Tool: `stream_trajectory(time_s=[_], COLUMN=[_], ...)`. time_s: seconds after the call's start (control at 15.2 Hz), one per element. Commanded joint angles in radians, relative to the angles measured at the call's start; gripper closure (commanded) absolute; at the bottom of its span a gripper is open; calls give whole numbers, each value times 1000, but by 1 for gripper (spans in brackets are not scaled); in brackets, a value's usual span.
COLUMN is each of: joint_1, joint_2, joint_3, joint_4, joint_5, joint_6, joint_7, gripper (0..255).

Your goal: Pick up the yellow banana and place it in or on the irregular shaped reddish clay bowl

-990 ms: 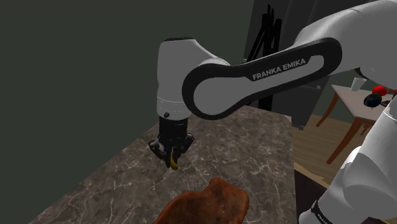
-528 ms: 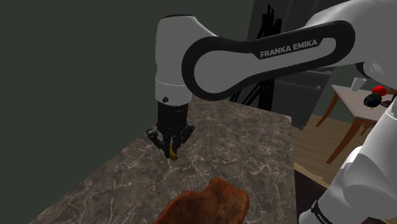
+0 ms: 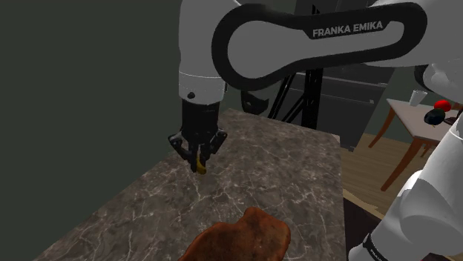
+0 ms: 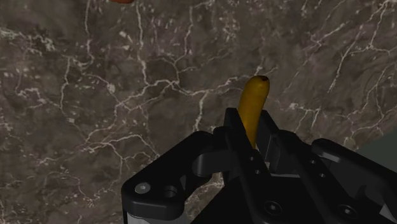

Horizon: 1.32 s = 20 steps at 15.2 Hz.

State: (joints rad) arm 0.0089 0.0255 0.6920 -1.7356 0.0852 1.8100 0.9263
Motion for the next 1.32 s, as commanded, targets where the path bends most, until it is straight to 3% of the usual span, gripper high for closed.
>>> stream_trajectory(time_s=[0.0, 0.26, 0.66, 1.25], joint_1=[0, 1, 29, 128], joint_2=[-3, 2, -204, -441], joint_3=[0, 1, 12, 27], joint_4=[26, 74, -116, -309], joint_5=[1, -3, 131, 284], joint_6=[-29, -73, -40, -30], joint_7=[2, 9, 17, 71], gripper=[255, 255, 255, 255])
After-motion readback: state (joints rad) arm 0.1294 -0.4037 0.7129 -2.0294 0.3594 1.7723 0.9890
